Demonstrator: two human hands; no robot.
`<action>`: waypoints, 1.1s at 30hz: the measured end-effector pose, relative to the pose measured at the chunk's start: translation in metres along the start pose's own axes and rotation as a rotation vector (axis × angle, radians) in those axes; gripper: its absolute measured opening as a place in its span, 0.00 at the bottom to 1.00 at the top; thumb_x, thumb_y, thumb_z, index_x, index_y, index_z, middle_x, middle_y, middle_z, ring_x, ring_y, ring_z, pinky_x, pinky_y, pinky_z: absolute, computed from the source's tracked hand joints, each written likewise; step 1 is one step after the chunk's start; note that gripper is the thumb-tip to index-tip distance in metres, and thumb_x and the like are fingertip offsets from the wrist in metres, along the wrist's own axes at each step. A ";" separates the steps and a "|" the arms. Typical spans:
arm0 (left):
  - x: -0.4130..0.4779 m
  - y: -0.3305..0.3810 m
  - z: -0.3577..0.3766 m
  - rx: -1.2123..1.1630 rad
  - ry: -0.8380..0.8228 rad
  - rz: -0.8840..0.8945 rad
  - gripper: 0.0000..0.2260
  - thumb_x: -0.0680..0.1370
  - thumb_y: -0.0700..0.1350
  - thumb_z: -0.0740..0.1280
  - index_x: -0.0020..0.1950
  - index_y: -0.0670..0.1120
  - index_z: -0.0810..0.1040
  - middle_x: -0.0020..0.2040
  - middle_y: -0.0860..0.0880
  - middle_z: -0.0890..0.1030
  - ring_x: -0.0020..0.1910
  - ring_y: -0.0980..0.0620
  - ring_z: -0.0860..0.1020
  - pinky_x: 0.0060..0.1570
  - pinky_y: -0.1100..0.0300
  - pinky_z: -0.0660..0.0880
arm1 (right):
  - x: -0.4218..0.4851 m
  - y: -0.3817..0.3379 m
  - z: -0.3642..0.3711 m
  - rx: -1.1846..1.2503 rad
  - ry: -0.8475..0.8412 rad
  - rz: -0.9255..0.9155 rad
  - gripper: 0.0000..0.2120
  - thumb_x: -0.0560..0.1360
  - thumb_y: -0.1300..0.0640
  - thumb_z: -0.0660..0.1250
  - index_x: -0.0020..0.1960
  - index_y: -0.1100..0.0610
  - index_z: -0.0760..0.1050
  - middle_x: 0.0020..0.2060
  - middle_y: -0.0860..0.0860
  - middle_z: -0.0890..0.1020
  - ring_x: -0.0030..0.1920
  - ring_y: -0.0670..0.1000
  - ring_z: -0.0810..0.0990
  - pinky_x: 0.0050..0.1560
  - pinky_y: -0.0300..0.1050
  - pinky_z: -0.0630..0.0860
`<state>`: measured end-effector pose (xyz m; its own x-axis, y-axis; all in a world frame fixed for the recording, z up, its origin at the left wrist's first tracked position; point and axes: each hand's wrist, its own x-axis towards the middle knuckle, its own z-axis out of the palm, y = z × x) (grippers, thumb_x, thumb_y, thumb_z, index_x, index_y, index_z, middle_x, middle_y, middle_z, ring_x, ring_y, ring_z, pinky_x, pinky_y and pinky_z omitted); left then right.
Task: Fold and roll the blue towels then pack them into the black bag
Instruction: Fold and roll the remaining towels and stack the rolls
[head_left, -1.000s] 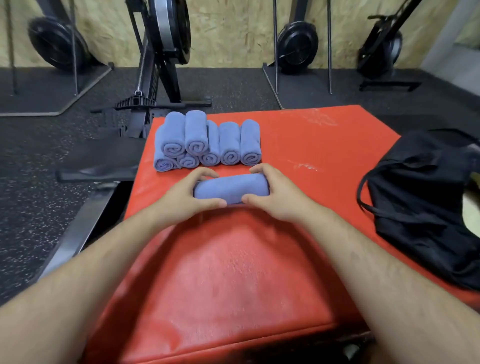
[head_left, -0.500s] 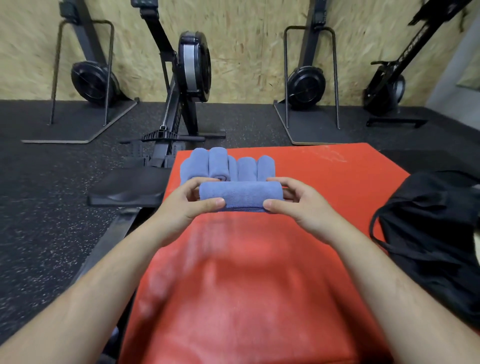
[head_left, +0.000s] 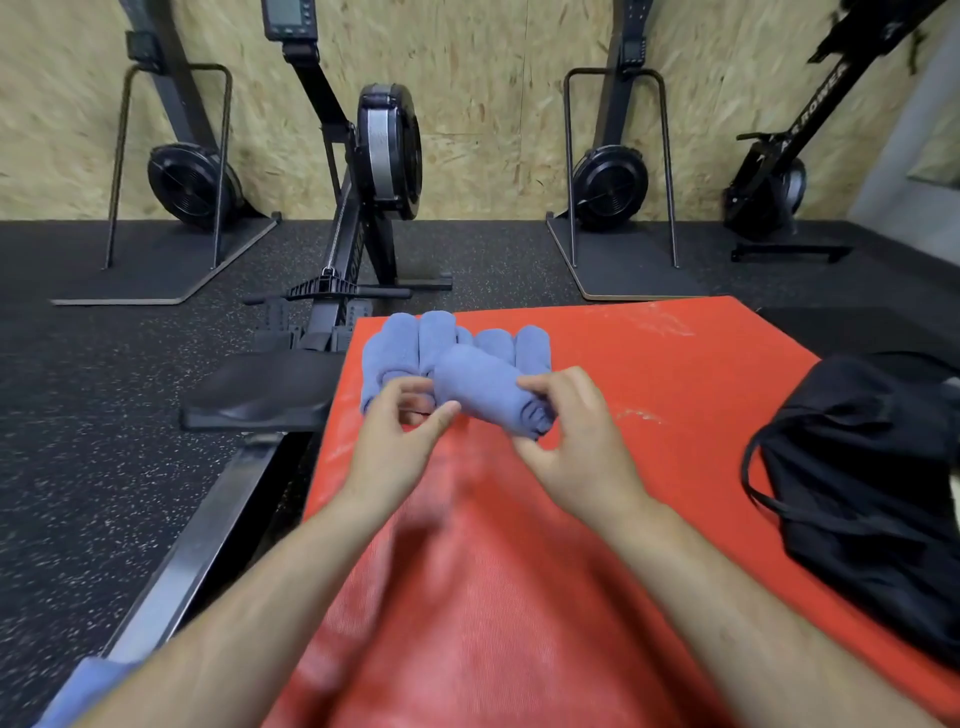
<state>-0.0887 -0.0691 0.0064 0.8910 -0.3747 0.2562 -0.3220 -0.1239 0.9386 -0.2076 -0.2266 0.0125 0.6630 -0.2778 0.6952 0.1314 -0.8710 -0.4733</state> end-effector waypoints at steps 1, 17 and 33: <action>-0.003 0.003 0.006 -0.053 -0.052 -0.026 0.14 0.76 0.48 0.73 0.60 0.48 0.77 0.48 0.49 0.82 0.45 0.56 0.79 0.45 0.63 0.73 | -0.001 -0.002 0.004 -0.078 -0.011 -0.058 0.21 0.67 0.65 0.74 0.58 0.56 0.76 0.49 0.51 0.75 0.51 0.53 0.74 0.52 0.46 0.73; -0.008 0.022 0.008 -0.569 -0.265 -0.176 0.25 0.76 0.34 0.71 0.68 0.53 0.71 0.61 0.52 0.80 0.57 0.53 0.82 0.46 0.55 0.81 | 0.004 -0.026 0.018 0.692 -0.075 0.690 0.13 0.80 0.60 0.66 0.57 0.43 0.73 0.48 0.45 0.82 0.51 0.45 0.82 0.61 0.55 0.78; 0.115 -0.004 0.041 0.380 -0.136 0.183 0.15 0.79 0.53 0.69 0.63 0.50 0.78 0.63 0.51 0.78 0.64 0.53 0.75 0.64 0.53 0.70 | 0.112 0.025 0.063 0.444 -0.022 0.911 0.15 0.71 0.56 0.67 0.58 0.52 0.75 0.51 0.51 0.82 0.47 0.50 0.81 0.50 0.47 0.78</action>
<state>0.0020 -0.1492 0.0230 0.7665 -0.5365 0.3532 -0.5877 -0.3639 0.7226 -0.0834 -0.2539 0.0445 0.6601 -0.7501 -0.0389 -0.1717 -0.1002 -0.9800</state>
